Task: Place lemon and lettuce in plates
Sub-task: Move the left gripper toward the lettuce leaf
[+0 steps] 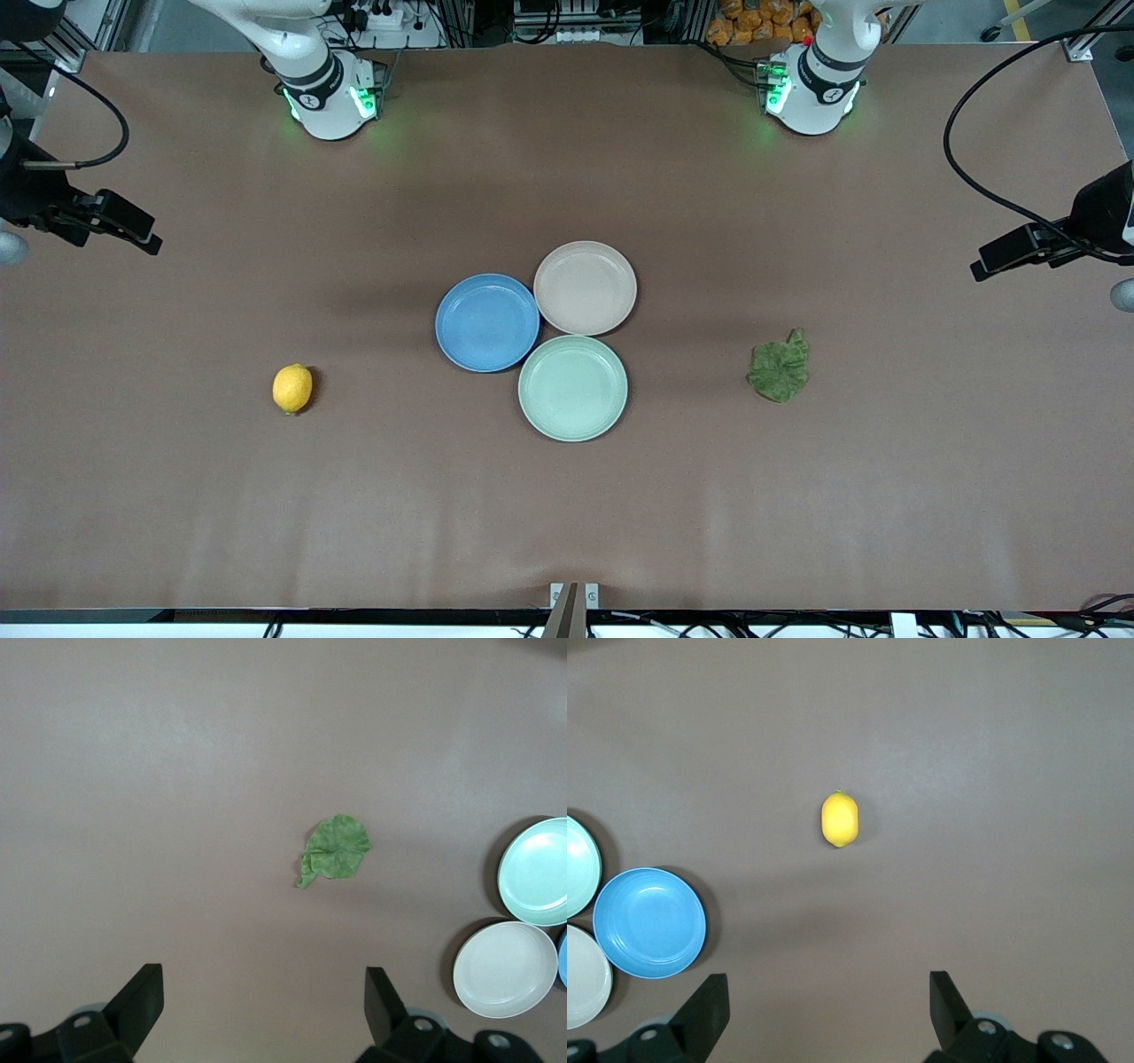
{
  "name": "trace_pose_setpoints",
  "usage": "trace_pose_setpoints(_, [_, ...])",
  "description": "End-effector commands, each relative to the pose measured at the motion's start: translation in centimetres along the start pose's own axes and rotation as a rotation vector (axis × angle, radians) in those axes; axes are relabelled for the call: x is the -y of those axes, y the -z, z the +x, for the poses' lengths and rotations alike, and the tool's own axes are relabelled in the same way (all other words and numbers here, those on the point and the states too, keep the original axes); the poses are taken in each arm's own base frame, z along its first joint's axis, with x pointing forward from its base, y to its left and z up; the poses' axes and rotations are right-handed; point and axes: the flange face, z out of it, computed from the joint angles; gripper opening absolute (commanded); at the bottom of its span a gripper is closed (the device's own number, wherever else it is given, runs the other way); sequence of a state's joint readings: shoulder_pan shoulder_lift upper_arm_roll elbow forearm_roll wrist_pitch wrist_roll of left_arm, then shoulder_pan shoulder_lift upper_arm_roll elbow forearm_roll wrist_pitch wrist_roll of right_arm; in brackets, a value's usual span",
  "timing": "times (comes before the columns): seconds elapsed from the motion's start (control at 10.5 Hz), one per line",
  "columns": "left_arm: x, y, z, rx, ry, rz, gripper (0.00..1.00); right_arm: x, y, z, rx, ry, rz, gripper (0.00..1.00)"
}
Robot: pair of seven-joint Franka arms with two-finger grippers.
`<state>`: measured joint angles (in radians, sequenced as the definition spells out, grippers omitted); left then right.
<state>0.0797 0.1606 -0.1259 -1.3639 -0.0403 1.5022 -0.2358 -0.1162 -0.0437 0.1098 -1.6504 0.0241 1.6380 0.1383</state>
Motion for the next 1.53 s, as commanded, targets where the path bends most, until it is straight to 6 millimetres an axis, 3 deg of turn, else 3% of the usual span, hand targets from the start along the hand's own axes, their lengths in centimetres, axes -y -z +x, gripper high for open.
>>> trace_pose_setpoints(0.0, [-0.1, 0.4, -0.1, -0.013, -0.028, 0.006, 1.0, -0.2, -0.3, -0.4, 0.004, 0.006, 0.01, 1.0])
trace_pose_setpoints(0.38, [-0.3, 0.0, 0.0, -0.006, -0.031, 0.004, 1.0, 0.1, -1.1, -0.4, 0.016, 0.013, 0.006, 1.0])
trace_pose_setpoints(0.67, [-1.6, -3.3, 1.6, 0.021, -0.042, -0.028, 1.0, 0.7, -1.1, -0.6, 0.016, 0.023, 0.006, 1.0])
trace_pose_setpoints(0.86, [-2.1, -7.9, 3.7, 0.055, -0.04, -0.038, 1.0, 0.7, -0.8, -0.8, 0.01, 0.024, 0.008, 1.0])
trace_pose_setpoints(1.05, [-4.2, -13.4, 4.8, 0.108, -0.066, -0.052, 1.0, 0.6, -0.9, -0.6, 0.008, 0.022, 0.007, 1.0])
trace_pose_setpoints(1.24, [-5.3, -17.7, 5.8, 0.138, -0.076, -0.052, 1.0, 0.5, -1.3, -0.5, 0.013, 0.02, 0.007, 1.0])
trace_pose_setpoints(1.43, [-6.1, -23.5, 6.5, 0.13, -0.084, -0.049, 1.0, 0.4, -3.3, -0.4, 0.017, 0.017, 0.006, 1.0])
